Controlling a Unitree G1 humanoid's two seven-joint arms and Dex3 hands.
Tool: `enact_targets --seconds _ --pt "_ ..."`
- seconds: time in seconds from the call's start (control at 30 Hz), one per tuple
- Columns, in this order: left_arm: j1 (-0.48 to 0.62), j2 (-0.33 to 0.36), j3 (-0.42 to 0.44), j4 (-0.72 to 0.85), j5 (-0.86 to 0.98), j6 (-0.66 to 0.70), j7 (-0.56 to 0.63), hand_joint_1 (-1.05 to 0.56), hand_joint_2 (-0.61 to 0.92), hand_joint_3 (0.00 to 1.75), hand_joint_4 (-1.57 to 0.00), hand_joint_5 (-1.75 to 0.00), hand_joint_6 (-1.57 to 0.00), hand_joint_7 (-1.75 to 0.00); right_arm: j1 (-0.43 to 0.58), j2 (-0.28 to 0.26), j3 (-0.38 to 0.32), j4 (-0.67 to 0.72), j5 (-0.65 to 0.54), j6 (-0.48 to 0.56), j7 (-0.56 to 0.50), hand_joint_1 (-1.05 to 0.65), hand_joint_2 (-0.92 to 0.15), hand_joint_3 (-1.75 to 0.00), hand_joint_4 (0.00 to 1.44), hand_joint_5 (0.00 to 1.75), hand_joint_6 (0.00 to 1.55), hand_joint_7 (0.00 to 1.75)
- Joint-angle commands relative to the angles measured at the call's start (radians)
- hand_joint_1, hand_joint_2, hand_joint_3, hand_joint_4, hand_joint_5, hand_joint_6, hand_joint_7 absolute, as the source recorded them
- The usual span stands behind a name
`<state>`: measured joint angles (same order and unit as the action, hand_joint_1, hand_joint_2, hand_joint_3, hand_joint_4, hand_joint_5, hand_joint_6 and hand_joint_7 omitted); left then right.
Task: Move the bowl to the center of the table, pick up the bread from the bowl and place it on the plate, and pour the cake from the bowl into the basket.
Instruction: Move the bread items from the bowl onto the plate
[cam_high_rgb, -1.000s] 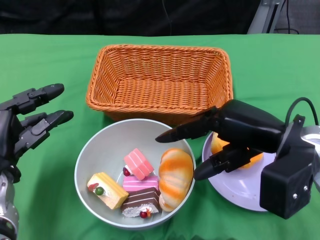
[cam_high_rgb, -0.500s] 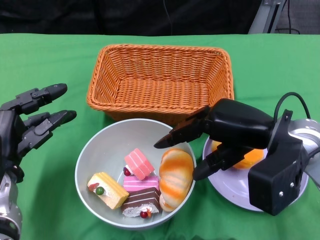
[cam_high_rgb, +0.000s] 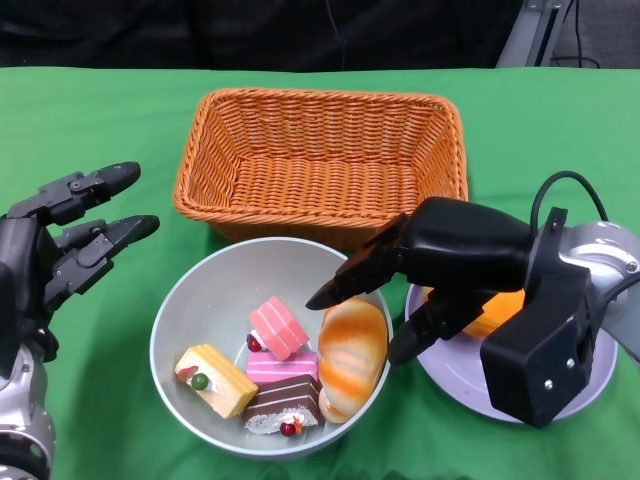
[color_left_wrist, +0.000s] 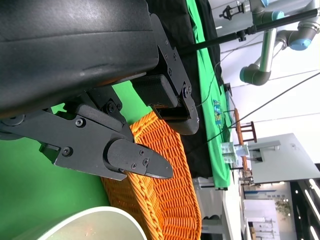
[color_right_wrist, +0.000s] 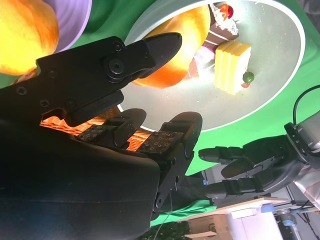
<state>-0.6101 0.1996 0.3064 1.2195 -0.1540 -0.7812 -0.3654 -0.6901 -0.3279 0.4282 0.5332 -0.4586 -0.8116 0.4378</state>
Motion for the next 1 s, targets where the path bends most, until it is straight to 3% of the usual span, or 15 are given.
enact_targets --seconds 0.03,0.3,1.0 --pt "0.025 0.007 -0.003 -0.012 0.003 -0.010 0.012 -0.38 0.92 0.10 -1.08 0.00 -0.89 0.00 -0.020 -0.011 0.014 0.000 -0.023 -0.012 -0.003 -0.69 -0.85 -0.01 0.65 0.00 0.66 0.00" --pt "0.025 -0.002 -0.007 -0.019 0.003 -0.017 0.020 -0.39 0.92 0.09 -1.08 -0.01 -0.90 0.00 -0.042 -0.009 0.047 0.017 -0.107 -0.031 -0.039 -0.71 -0.87 0.00 0.64 0.00 0.65 0.00" --pt "0.029 -0.013 -0.003 -0.028 -0.015 -0.012 0.013 -0.37 0.92 0.09 -1.08 0.00 -0.91 0.00 -0.063 0.008 0.080 0.063 -0.153 -0.036 -0.097 -0.67 -0.89 0.00 0.64 0.01 0.65 0.00"
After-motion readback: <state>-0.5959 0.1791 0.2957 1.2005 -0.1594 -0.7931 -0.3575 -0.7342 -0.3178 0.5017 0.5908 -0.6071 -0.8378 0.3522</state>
